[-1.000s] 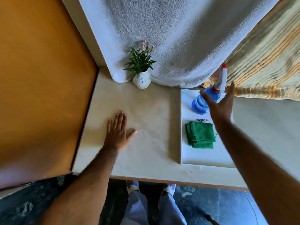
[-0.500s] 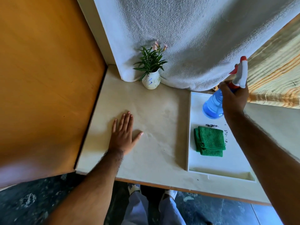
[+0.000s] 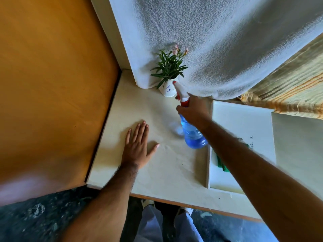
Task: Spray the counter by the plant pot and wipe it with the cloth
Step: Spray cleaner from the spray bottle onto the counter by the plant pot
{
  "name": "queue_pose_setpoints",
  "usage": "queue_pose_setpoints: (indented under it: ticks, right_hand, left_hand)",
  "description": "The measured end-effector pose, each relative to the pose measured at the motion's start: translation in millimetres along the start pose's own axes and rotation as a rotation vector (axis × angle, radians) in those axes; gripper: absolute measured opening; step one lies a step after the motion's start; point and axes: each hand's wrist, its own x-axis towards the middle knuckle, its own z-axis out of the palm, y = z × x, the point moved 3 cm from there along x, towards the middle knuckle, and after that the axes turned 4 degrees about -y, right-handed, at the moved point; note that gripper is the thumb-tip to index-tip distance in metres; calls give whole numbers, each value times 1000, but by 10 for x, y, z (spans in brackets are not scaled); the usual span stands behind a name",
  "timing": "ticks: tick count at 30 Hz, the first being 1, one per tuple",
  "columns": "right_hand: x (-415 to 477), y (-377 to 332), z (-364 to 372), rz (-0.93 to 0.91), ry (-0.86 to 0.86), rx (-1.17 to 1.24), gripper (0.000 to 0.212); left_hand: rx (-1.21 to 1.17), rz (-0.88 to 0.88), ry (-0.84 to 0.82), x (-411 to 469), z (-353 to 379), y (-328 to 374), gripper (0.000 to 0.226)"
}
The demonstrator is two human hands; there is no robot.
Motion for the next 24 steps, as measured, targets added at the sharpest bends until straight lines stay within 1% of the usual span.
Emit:
queue_pose_setpoints:
  ticks: [2, 4, 7, 11, 13, 15, 18, 21, 24]
  right_hand:
    - [57, -23, 147, 59, -79, -31, 25]
    - [123, -54, 220, 95, -118, -74, 26]
    - [188, -88, 279, 143, -143, -95, 8]
    - [212, -84, 328, 227, -137, -108, 11]
    - [228, -68, 341, 257, -120, -119, 21]
    - [230, -59, 340, 273, -98, -146, 27]
    - [223, -62, 327, 288, -97, -145, 27]
    - [195, -58, 299, 276, -96, -115, 21]
    - [166, -61, 295, 255, -87, -103, 21]
  left_hand:
    - [-4, 1, 1, 0, 6, -6, 89]
    - [4, 3, 7, 1, 15, -13, 89]
    - [7, -1, -3, 6, 38, -24, 89]
    - [8, -4, -23, 7, 67, -38, 90]
    - [11, -5, -29, 14, 72, -40, 90]
    - [9, -7, -39, 19, 71, -40, 91]
    - [5, -6, -44, 15, 61, -40, 91]
    - [10, -7, -47, 10, 52, -41, 91]
    - [9, -6, -61, 12, 53, -41, 91]
